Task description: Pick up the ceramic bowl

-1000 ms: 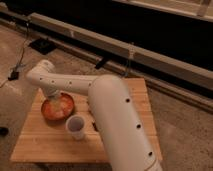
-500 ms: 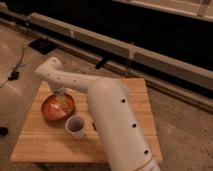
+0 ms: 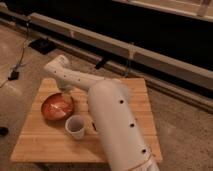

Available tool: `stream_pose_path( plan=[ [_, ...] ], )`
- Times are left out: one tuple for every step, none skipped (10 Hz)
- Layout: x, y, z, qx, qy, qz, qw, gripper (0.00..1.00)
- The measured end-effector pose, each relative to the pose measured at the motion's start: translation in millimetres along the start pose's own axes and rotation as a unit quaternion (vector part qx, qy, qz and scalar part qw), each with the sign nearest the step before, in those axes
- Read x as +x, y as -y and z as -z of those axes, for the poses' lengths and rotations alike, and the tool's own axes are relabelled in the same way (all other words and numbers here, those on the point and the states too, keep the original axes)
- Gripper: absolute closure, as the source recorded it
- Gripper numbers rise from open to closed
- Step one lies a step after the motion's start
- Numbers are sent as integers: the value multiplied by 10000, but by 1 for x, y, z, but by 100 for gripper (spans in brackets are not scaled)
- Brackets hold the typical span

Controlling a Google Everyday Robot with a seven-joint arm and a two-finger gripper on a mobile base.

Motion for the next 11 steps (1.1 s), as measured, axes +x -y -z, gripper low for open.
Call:
stream_pose_path(
  plan=[
    [1, -1, -6, 68, 2, -22, 10000, 39],
    [3, 0, -10, 157, -23, -24, 9999, 39],
    [3, 0, -17, 255, -47, -45, 9997, 39],
    [3, 0, -22, 334, -60, -69, 9994, 39],
    [3, 1, -26, 386, -55, -77, 9992, 39],
    [5, 4, -30, 449, -59, -65, 9990, 39],
    [8, 6, -33, 506, -61, -44, 9987, 39],
    [8, 8, -37, 593, -63, -3, 9982, 39],
    [8, 9, -40, 627, -56, 18, 9980, 42],
    [9, 11, -39, 595, -38, 43, 9982, 51],
    [7, 8, -29, 528, -58, 34, 9986, 65]
  ],
)
